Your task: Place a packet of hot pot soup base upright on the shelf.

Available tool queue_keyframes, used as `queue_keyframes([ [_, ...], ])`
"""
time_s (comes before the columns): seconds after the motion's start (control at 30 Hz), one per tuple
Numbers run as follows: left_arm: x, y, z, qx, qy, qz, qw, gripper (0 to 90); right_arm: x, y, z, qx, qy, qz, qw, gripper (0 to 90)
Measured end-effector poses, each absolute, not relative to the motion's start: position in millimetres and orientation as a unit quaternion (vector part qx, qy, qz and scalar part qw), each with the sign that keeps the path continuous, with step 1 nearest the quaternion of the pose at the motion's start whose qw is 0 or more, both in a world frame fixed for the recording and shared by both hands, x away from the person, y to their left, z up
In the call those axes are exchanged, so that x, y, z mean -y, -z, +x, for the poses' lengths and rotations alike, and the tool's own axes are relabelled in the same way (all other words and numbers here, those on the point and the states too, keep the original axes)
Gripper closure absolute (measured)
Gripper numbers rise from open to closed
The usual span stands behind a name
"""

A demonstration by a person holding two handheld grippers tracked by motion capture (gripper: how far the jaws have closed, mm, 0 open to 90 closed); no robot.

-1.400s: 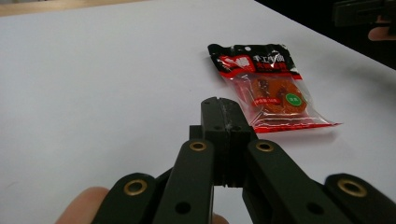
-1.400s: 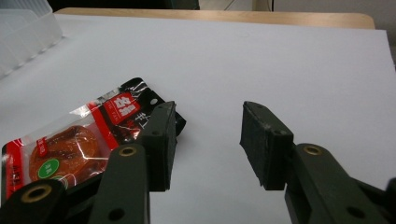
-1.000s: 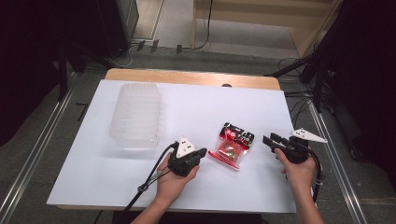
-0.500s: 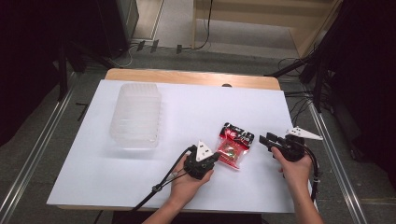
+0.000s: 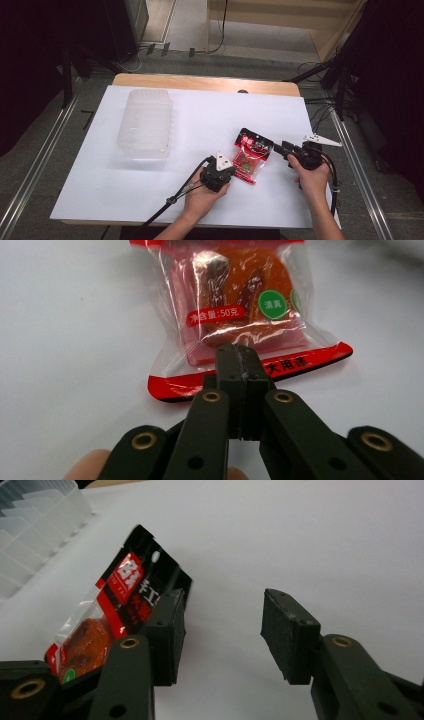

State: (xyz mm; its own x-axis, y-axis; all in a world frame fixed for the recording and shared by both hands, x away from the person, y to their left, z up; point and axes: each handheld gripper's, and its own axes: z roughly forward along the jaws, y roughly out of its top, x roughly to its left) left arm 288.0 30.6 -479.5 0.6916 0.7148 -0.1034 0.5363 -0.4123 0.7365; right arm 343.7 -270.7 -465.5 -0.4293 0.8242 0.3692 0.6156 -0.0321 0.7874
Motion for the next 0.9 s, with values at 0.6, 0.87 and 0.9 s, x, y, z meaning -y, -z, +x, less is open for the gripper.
queue_keyframes([
  [0.6,-30.1,479.6,287.8,-0.374,-0.117,0.834,0.388,90.0,268.7,463.8,345.5,-0.686,-0.516,0.510,0.056,57.7],
  [0.87,-30.1,479.7,287.8,-0.373,-0.116,0.835,0.388,90.0,256.8,466.7,358.6,-0.687,-0.530,0.497,0.008,64.3],
  [0.9,-30.1,479.7,287.9,-0.373,-0.117,0.834,0.388,90.0,256.8,466.7,358.6,-0.687,-0.530,0.497,0.008,64.3],
])
